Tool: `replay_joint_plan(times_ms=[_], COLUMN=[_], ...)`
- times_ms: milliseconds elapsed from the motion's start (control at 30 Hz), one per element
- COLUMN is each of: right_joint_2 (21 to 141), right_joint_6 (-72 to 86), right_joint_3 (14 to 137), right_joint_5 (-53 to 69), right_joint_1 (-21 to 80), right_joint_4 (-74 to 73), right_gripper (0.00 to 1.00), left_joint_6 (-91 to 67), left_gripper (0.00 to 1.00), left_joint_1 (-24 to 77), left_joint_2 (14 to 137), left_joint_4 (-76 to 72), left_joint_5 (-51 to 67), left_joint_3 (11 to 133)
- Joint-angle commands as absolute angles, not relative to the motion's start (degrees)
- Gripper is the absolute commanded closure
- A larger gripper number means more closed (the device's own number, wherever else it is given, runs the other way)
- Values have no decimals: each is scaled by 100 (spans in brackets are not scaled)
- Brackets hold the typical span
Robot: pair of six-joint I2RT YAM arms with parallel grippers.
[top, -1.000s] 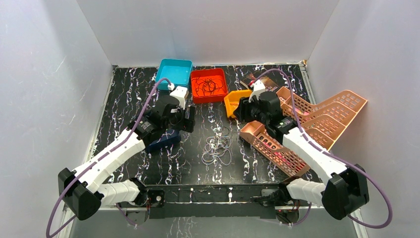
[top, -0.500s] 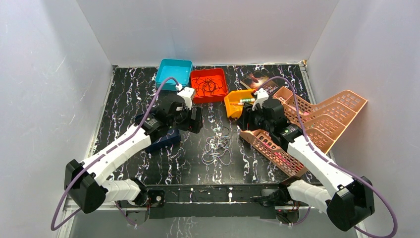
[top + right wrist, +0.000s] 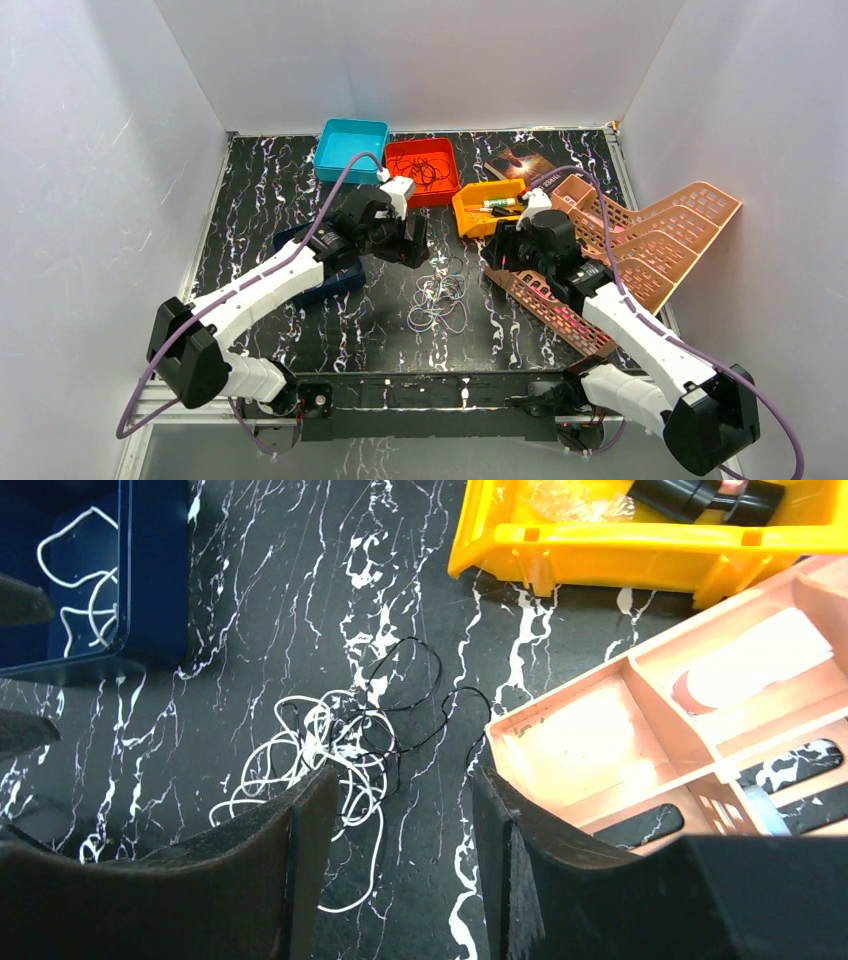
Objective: Untangle the cables
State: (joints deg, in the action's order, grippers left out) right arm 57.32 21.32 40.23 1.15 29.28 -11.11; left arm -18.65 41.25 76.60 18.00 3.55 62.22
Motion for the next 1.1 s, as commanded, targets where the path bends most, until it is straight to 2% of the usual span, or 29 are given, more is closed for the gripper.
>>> replay_joint_plan(times_ms=[0, 300, 600, 867, 1067], right_joint_2=[5414, 5456, 5533, 5986, 6649], right_joint_6=[2350, 2249, 2059, 1719, 1676], right_joint_3=[3976, 3969, 3910, 3881, 3954], right_joint_5=[-255, 32, 684, 1616, 1666], right_joint_1=[2914, 2918, 2918, 2937, 3409], right_joint_4=[-984, -1074, -1006, -872, -561], right_gripper=[39, 40, 43, 39, 37], left_joint_6=[-1945, -2064, -1770, -1641, -1757], left_gripper=[16, 16, 24, 24, 23], left_joint_1=[4401, 4778, 4906, 4913, 4913], left_joint_2=[7773, 8163, 8622, 8374, 7917], left_joint_4=[1603, 1267, 1152, 1414, 1446], left_joint_5=[558, 490, 739, 112, -424], left_joint_3=[6520, 6494, 6548, 6263, 5977])
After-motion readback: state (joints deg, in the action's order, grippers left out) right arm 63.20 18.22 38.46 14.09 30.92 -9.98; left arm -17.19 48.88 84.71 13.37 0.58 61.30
